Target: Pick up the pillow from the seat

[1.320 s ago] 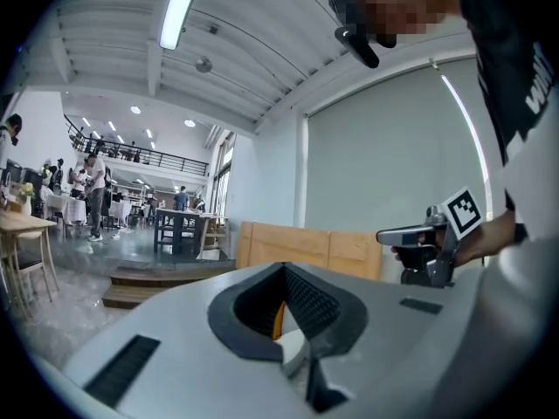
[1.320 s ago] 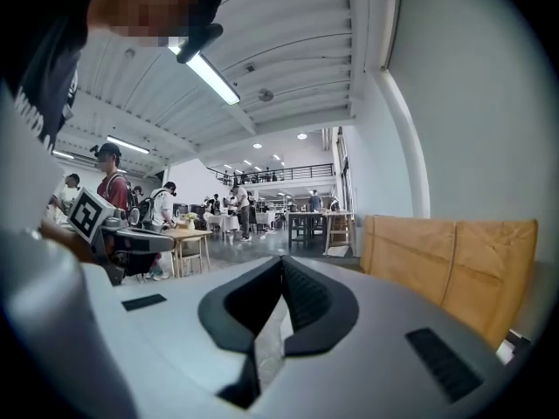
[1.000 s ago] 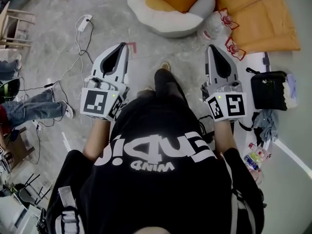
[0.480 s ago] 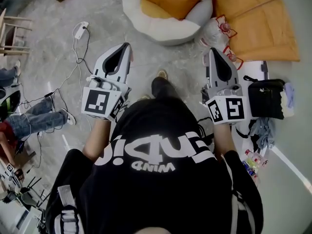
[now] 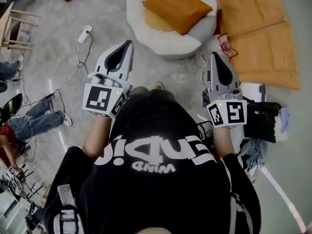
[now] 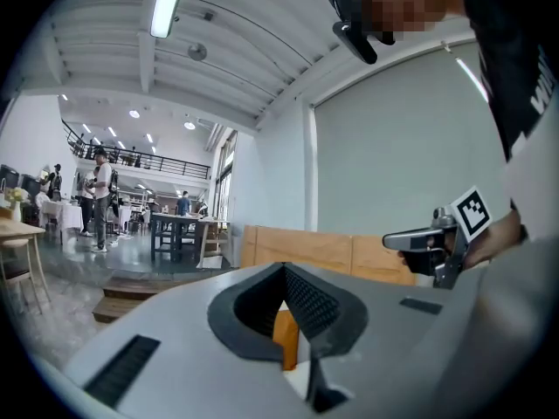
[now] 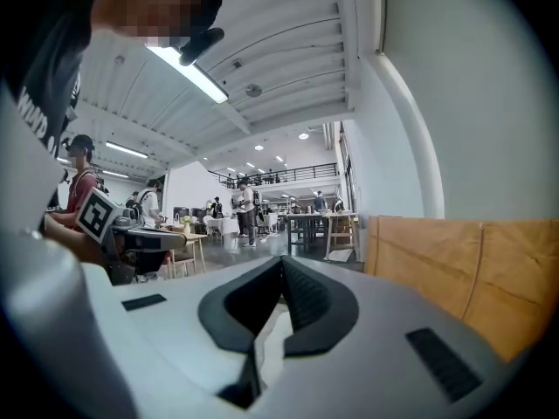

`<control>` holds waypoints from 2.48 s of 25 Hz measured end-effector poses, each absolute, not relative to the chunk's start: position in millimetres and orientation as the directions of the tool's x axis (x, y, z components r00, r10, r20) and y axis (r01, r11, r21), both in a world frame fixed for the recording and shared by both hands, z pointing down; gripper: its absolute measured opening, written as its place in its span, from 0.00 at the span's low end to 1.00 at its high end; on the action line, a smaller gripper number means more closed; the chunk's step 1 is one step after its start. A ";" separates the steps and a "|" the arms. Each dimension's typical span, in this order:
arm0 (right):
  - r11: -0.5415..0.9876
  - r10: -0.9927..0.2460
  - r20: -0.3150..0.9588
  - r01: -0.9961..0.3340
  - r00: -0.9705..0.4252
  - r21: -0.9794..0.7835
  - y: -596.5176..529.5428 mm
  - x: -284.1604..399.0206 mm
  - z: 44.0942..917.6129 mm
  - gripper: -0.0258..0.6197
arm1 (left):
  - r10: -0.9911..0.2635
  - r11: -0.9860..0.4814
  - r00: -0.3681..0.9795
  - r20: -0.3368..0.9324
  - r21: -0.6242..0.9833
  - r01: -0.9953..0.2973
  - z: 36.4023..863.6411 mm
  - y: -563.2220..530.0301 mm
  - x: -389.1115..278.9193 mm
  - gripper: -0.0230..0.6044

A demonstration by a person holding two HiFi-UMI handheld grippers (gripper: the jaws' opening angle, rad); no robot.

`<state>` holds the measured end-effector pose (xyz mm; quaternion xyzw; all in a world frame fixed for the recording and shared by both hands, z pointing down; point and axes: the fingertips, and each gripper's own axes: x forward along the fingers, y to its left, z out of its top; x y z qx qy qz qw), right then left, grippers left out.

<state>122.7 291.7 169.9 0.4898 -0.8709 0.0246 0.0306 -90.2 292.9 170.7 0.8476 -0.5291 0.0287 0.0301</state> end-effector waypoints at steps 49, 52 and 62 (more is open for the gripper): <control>0.357 -0.929 0.103 -0.934 -0.355 0.001 -55.0 65.5 168.5 0.07 | -0.810 -0.575 0.582 0.070 0.106 -0.812 165.3 -100.0 -143.6 0.05; 0.362 -0.926 0.116 -0.932 -0.360 -0.003 -68.5 70.0 179.3 0.07 | -0.798 -0.588 0.597 0.084 0.110 -0.801 174.9 -113.4 -134.4 0.05; 0.315 -0.931 0.179 -0.948 -0.317 -0.038 -102.0 102.5 259.3 0.07 | -0.756 -0.613 0.626 0.189 0.129 -0.779 265.8 -155.2 -99.3 0.05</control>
